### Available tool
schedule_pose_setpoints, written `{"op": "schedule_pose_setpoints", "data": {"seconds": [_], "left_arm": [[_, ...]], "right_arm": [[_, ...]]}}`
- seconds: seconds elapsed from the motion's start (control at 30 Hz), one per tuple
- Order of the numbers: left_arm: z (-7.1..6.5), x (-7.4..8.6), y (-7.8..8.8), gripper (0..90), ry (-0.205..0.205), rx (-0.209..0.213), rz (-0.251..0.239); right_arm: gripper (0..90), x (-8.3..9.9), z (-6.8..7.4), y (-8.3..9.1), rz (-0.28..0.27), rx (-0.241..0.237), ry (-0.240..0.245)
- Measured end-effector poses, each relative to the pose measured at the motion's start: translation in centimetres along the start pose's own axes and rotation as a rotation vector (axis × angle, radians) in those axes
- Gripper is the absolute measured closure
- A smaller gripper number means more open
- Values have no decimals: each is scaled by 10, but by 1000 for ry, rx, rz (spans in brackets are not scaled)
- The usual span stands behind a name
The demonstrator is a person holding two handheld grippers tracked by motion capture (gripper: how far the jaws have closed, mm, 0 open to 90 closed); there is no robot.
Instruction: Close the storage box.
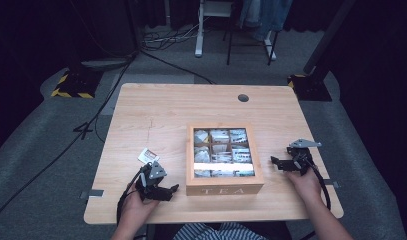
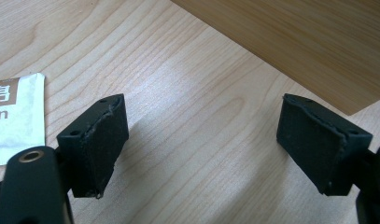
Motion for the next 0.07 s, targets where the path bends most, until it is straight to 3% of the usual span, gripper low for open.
{"op": "schedule_pose_setpoints", "data": {"seconds": [0.07], "left_arm": [[-1, 0, 0, 163, 15, -17, 1]], "right_arm": [[100, 1, 1, 0, 7, 30, -27]]}}
Point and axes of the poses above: each handheld gripper's, and its own axes: y roughly backward along the jaws, x roughly out of its underside, z roughly to its left, the point moved 3 cm from there along -y, roughly forward along the jaws, and after that the axes turned 1 degree about -x, right-handed, at the moved point
